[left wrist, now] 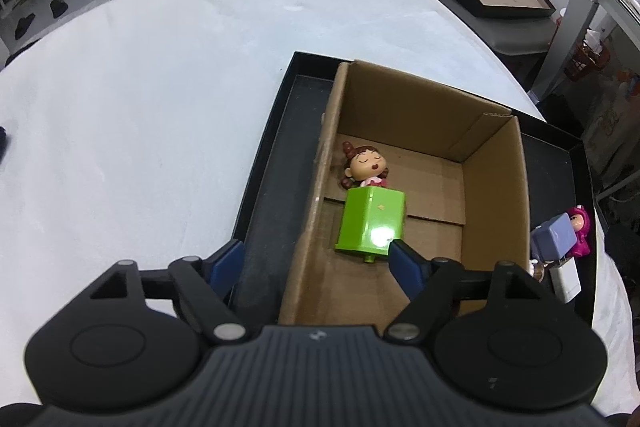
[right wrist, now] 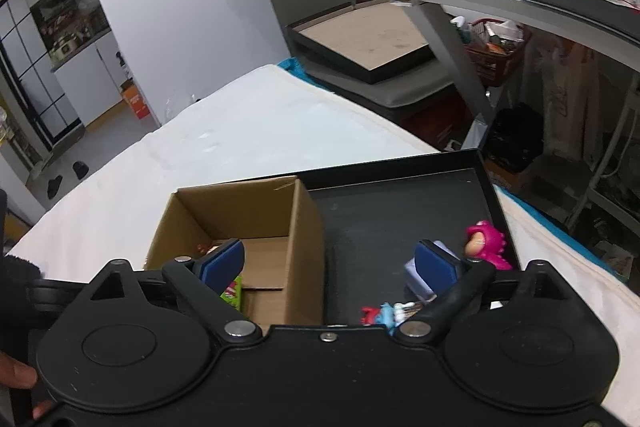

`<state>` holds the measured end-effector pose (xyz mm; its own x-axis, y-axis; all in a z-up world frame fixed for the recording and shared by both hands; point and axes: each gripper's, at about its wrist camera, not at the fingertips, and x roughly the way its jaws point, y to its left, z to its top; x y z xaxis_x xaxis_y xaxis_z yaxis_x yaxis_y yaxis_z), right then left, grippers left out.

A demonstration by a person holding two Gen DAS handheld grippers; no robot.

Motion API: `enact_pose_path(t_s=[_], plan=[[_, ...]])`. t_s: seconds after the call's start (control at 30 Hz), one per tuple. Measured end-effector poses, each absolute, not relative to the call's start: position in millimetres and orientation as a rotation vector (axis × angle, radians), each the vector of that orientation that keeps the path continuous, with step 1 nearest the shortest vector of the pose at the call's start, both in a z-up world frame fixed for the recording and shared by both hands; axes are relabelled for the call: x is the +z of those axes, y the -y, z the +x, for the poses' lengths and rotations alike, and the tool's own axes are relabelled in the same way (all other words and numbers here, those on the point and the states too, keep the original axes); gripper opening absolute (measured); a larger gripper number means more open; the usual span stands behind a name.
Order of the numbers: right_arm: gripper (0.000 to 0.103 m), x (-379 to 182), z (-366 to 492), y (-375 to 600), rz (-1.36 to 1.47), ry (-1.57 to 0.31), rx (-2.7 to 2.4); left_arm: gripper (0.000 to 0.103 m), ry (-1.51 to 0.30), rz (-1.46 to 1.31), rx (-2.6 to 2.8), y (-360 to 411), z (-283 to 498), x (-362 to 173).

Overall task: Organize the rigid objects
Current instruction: 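Move the right gripper to the white charger block and close on it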

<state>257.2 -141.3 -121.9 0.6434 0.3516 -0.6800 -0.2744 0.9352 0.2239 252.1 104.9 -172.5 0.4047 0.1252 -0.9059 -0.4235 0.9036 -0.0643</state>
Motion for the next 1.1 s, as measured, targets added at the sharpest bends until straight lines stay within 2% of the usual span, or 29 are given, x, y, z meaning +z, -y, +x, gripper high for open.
enact_pose_path(t_s=[0.57, 0.7, 0.97, 1.03, 1.1], plan=[[0.094, -178, 258, 192, 0.127, -0.809, 0.190, 0.079, -1.092, -0.220, 0.352, -81, 260, -166], [0.086, -195, 265, 197, 0.135, -0.854, 0.141, 0.079, -1.088, -0.205, 0.364, -78, 262, -167], [0.080, -216, 277, 201, 0.080, -0.898, 0.084, 0.079, -1.110, -0.163, 0.371, -74, 272, -173], [0.072, -224, 280, 204, 0.072, -0.930, 0.055, 0.079, -1.119, -0.159, 0.363, -73, 275, -175], [0.071, -229, 281, 205, 0.064, -0.944, 0.033, 0.079, -1.120, -0.155, 0.358, -71, 277, -175]])
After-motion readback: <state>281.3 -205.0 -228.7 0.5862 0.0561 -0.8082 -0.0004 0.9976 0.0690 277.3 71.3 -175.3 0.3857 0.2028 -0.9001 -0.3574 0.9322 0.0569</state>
